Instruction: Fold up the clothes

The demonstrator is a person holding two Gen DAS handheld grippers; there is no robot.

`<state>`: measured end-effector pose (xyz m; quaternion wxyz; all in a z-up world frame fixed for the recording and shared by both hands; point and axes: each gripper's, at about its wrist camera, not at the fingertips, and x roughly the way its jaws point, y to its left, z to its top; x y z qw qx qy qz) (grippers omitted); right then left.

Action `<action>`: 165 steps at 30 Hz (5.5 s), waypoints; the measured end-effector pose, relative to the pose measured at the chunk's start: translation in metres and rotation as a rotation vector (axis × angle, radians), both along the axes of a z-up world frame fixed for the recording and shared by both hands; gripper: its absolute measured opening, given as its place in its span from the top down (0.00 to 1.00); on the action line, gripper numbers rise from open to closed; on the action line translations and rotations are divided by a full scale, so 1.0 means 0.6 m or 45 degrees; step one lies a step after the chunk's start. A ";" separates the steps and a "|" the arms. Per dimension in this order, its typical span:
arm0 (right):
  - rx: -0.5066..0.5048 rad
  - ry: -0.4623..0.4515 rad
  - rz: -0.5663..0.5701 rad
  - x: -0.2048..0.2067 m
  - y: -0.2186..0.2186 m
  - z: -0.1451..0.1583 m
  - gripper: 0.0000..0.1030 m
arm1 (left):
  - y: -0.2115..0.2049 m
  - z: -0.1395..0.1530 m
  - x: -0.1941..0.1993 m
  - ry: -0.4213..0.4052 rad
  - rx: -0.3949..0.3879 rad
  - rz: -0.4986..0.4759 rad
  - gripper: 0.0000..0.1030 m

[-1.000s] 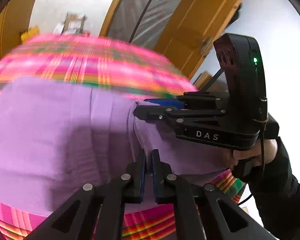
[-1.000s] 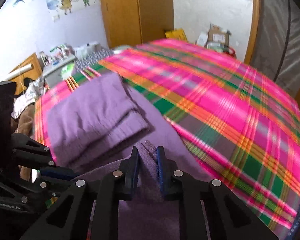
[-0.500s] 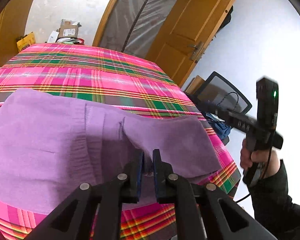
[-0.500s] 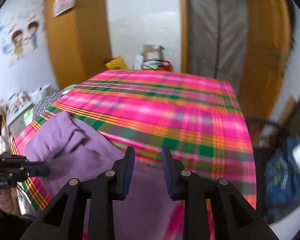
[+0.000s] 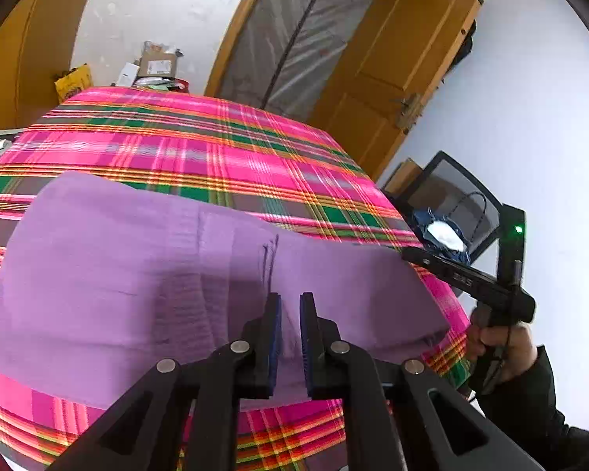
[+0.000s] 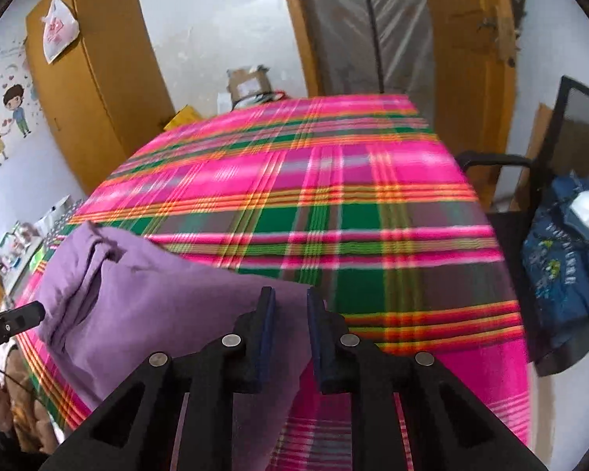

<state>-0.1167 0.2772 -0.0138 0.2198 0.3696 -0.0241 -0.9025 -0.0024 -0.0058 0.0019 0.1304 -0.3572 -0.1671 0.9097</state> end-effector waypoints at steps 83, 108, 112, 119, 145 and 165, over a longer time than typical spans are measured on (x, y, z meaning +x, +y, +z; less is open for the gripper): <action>-0.042 -0.075 0.258 0.109 -0.164 -0.023 0.87 | -0.059 -0.059 0.028 -0.033 0.048 -0.006 0.92; 0.095 0.040 0.289 0.142 -0.216 -0.051 0.74 | -0.045 -0.058 0.042 -0.031 -0.090 0.048 0.91; 0.103 0.052 0.322 0.150 -0.226 -0.052 0.58 | -0.035 -0.057 0.045 -0.019 -0.140 0.051 0.91; 0.110 0.087 0.233 0.164 -0.207 -0.040 0.59 | -0.028 -0.056 0.048 -0.011 -0.183 0.053 0.91; -0.059 0.021 -0.182 0.081 -0.016 -0.030 0.90 | 0.063 -0.081 -0.005 -0.051 -0.133 -0.215 0.91; -0.186 -0.097 -0.217 0.044 0.037 -0.015 0.86 | 0.056 -0.080 -0.011 -0.054 -0.084 -0.251 0.91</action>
